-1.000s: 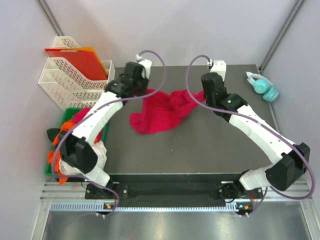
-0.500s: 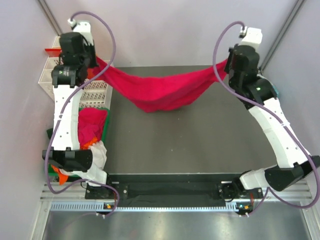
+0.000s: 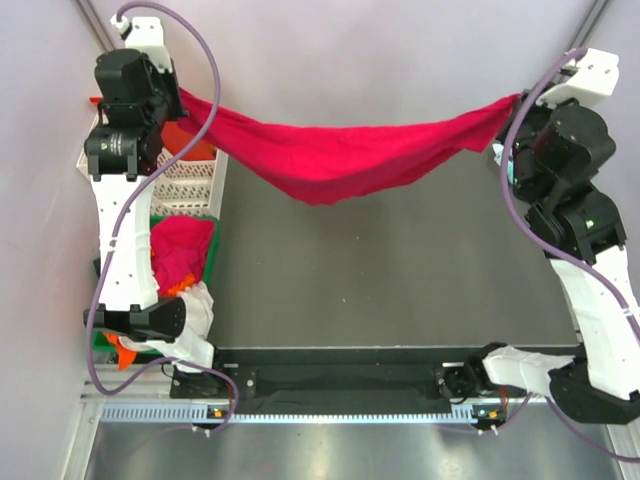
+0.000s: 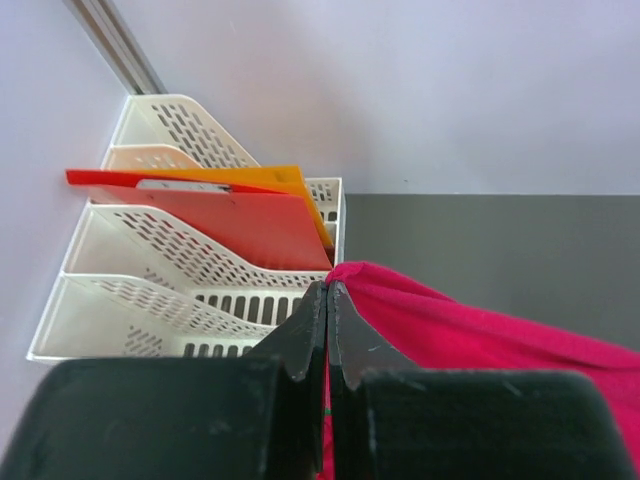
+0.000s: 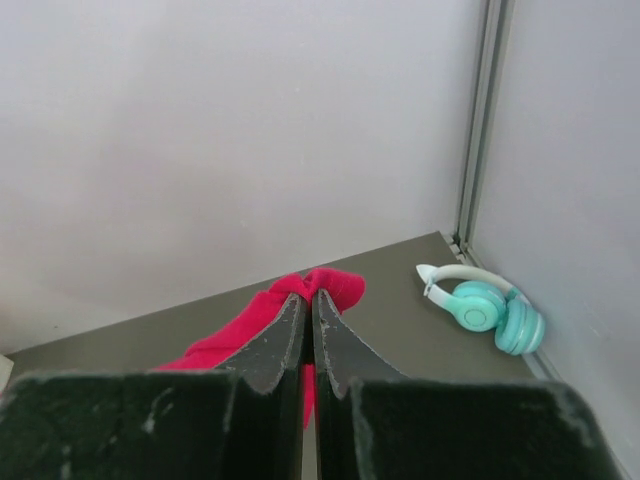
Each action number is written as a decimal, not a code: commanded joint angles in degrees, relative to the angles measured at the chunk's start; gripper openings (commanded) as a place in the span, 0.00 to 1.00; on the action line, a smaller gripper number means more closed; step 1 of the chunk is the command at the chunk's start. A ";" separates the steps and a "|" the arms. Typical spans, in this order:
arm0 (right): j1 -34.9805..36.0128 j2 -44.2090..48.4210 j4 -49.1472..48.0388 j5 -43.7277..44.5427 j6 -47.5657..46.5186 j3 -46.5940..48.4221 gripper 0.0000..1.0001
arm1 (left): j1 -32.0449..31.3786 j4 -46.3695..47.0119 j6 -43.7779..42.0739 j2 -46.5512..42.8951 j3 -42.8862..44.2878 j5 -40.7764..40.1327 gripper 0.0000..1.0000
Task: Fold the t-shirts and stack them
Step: Flatten the tshirt out
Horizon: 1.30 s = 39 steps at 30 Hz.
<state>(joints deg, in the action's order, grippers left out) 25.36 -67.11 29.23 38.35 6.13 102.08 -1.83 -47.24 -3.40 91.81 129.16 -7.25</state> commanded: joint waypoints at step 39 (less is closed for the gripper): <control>-2.87 -21.68 -1.98 -5.21 1.60 21.44 0.00 | -3.10 10.95 -2.05 17.62 7.11 -0.05 0.00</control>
<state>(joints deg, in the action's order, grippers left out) 21.41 -93.17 29.80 31.70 8.38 130.96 -5.15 -40.60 -4.93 113.82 143.24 -6.50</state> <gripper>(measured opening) 0.010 0.010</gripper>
